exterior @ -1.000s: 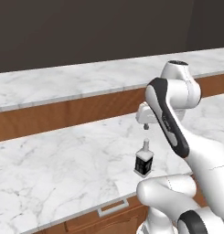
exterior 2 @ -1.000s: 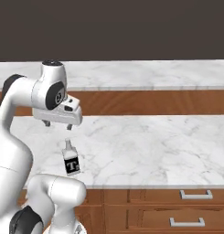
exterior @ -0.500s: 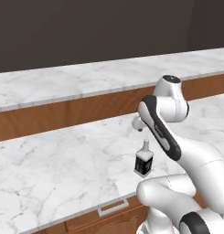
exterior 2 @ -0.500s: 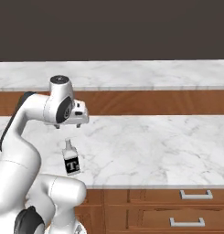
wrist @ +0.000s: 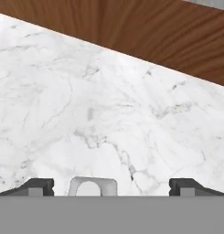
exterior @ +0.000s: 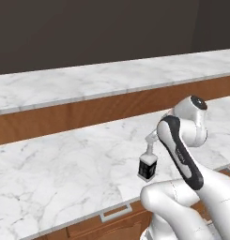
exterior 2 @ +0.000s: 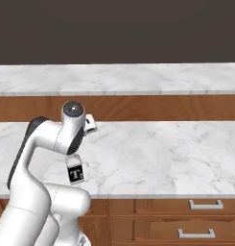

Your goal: Place the drinks on the dining counter in a tight cluster.

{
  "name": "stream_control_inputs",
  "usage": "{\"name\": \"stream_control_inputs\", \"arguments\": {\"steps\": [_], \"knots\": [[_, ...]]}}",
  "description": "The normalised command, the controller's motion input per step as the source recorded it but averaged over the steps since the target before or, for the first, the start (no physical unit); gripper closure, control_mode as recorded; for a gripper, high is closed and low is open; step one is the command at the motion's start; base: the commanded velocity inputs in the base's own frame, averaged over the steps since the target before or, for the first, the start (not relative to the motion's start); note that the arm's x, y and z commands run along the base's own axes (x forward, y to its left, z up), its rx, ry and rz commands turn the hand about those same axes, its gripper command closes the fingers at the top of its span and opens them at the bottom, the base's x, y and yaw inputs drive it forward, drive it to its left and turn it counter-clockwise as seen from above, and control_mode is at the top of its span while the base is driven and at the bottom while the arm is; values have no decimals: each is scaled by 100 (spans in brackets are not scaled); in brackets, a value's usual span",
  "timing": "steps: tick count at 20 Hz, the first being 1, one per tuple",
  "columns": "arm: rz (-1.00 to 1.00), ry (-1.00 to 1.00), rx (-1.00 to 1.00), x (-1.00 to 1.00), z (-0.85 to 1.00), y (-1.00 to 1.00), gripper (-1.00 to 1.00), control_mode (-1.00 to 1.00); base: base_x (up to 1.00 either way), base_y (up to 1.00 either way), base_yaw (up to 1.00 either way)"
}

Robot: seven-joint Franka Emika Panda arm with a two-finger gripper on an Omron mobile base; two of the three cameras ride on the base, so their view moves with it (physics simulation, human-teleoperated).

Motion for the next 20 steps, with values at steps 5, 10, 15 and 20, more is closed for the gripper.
{"name": "stream_control_inputs", "arguments": {"steps": [5, 10, 15, 20], "knots": [[43, 0, 0, 0, 45, -18, -100, -100, 0, 0, 0], [36, 0, 2, 0, -8, -3, -100, -100, 0, 0, 0], [21, -4, 10, 0, -66, 0, -100, -100, 0, 0, 0], [9, -4, 4, -6, -22, -4, -100, -100, 0, 0, 0]]}}
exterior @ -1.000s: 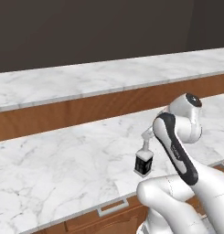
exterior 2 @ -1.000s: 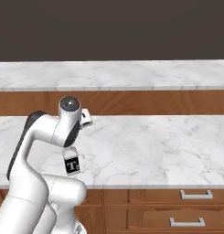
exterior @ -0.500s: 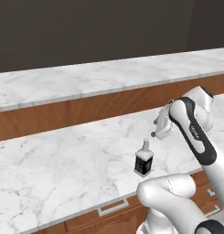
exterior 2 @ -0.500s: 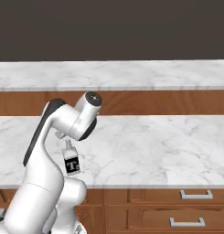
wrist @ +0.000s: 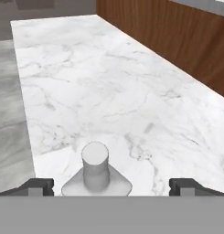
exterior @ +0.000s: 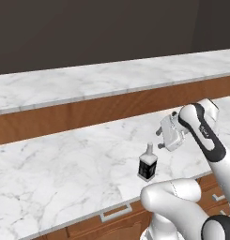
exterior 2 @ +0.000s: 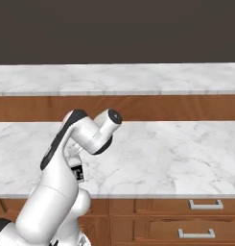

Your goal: Place the drinks on the dining counter in a tight cluster.

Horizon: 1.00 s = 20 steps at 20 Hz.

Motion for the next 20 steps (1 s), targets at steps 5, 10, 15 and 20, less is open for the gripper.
{"name": "stream_control_inputs", "arguments": {"steps": [5, 10, 15, 20], "knots": [[0, -4, 8, 0, 0, -9, -100, -100, 0, 0, 0], [0, 0, 17, -1, 0, 0, -100, -100, 0, 0, 0], [0, 14, 10, 0, -29, 0, -100, -100, 0, 0, 0], [0, 18, 3, -4, -12, -2, -100, -100, 0, 0, 0]]}}
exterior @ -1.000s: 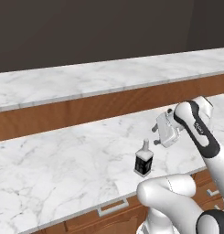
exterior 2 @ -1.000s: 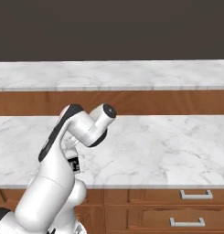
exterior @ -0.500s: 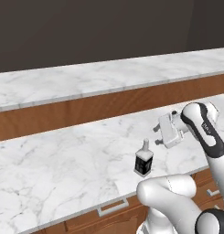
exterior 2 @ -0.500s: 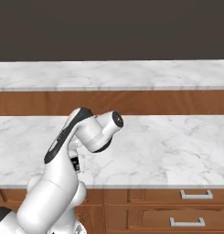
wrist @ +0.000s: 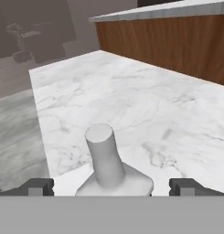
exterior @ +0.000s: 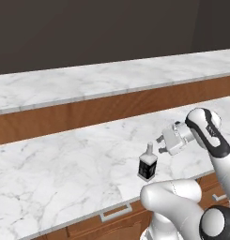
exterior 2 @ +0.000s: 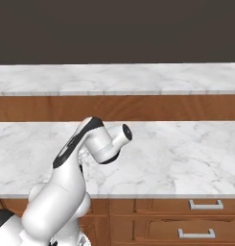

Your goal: Place the drinks on the dining counter in a tight cluster.

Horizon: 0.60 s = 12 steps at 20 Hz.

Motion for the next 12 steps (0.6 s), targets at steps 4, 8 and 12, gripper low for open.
{"name": "stream_control_inputs", "arguments": {"steps": [4, 8, 12], "knots": [[0, 11, 2, 0, -6, -1, -100, -100, 0, 0, 0], [0, 0, 2, -8, -3, 0, -100, -100, 0, 0, 0], [0, -1, 2, -9, -8, 0, -100, -100, 0, 0, 0]]}}
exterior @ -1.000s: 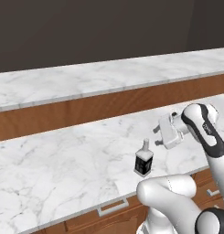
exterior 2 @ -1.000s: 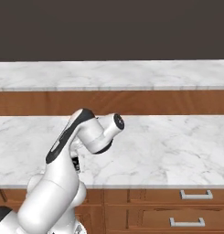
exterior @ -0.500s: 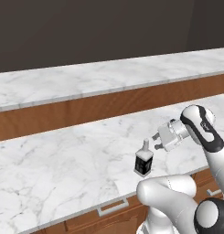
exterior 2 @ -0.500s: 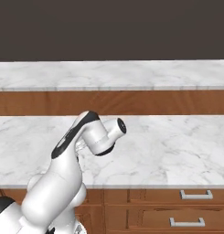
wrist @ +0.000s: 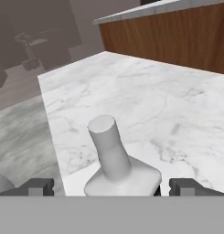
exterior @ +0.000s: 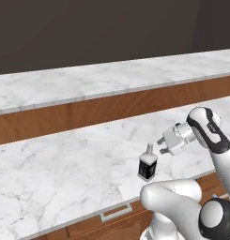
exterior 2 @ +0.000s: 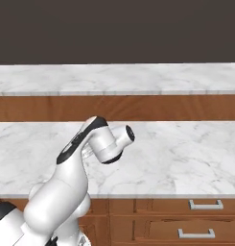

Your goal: Place the drinks on the dining counter in a tight cluster.

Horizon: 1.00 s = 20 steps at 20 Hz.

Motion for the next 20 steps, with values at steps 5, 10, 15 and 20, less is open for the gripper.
{"name": "stream_control_inputs", "arguments": {"steps": [5, 10, 15, 20], "knots": [[0, -6, 3, -13, -9, 0, -100, -100, 0, 0, 0], [0, -5, 0, -13, 0, 0, -100, -100, 0, 0, 0], [0, 0, 0, 9, -1, 1, -100, -100, 0, 0, 0], [-7, 0, 0, 35, 0, 0, -100, -100, 0, 0, 0]]}}
